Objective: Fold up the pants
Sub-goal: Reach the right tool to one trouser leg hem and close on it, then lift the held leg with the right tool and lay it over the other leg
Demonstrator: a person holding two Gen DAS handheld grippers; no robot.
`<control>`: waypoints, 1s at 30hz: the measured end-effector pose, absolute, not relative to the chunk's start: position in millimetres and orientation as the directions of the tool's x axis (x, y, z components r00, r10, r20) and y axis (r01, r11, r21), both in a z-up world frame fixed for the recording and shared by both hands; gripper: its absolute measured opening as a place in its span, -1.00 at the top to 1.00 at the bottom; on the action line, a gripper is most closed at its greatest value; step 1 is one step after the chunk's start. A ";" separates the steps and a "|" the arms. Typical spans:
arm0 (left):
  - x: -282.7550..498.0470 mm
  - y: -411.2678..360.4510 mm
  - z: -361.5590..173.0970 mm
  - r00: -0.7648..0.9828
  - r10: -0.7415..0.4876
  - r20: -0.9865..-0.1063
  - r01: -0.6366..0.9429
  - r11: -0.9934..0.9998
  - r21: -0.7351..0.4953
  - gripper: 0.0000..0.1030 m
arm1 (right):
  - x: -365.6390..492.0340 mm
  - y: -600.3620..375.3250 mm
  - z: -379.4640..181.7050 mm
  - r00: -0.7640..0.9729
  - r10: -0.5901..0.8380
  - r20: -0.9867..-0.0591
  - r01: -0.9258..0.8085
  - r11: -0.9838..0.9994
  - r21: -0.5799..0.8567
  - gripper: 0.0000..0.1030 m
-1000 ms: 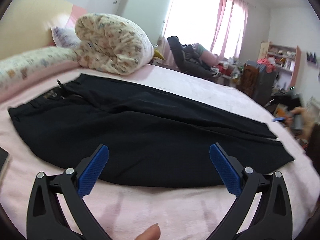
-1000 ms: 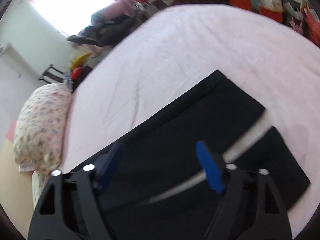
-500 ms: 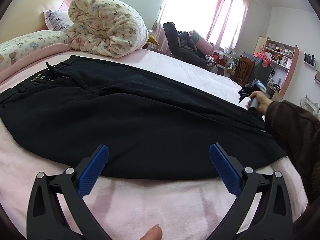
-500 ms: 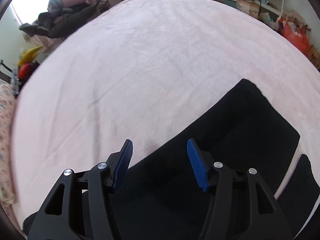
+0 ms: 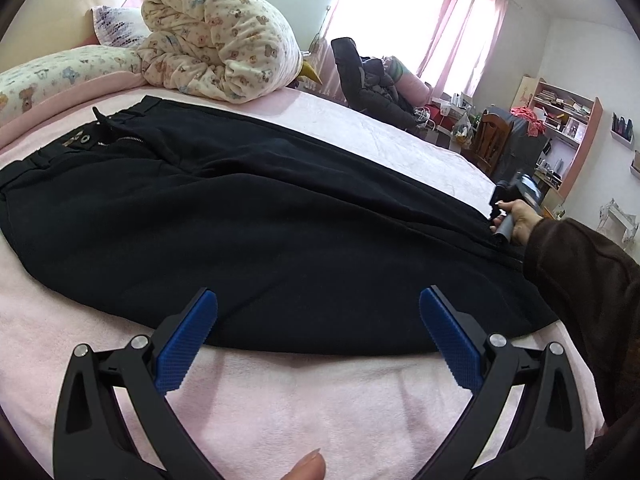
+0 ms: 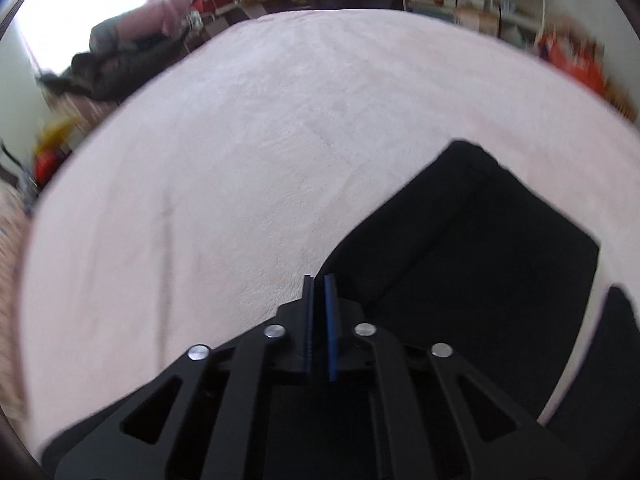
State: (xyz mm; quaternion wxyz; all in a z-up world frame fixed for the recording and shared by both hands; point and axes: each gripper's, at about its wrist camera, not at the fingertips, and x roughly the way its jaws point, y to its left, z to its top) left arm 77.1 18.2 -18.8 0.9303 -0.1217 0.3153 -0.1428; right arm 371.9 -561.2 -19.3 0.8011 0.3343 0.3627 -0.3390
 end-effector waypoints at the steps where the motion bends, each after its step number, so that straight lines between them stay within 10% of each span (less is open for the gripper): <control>1: 77.5 19.1 -19.4 0.758 -0.346 -0.553 0.187 0.927 -0.324 -0.97 | 361.6 -563.5 -16.9 0.544 -0.279 -0.791 0.772 0.535 0.342 0.95; 21: 75.9 29.8 -20.4 0.747 -0.418 -0.516 0.210 0.886 -0.414 -0.97 | 153.1 -511.6 38.7 0.860 -0.107 -0.499 0.450 0.620 0.643 0.96; 30: 64.3 40.0 -15.9 0.772 -0.422 -0.475 0.198 0.870 -0.451 -0.97 | 95.1 -484.3 -39.9 0.803 -0.027 -0.595 0.526 0.501 0.687 0.96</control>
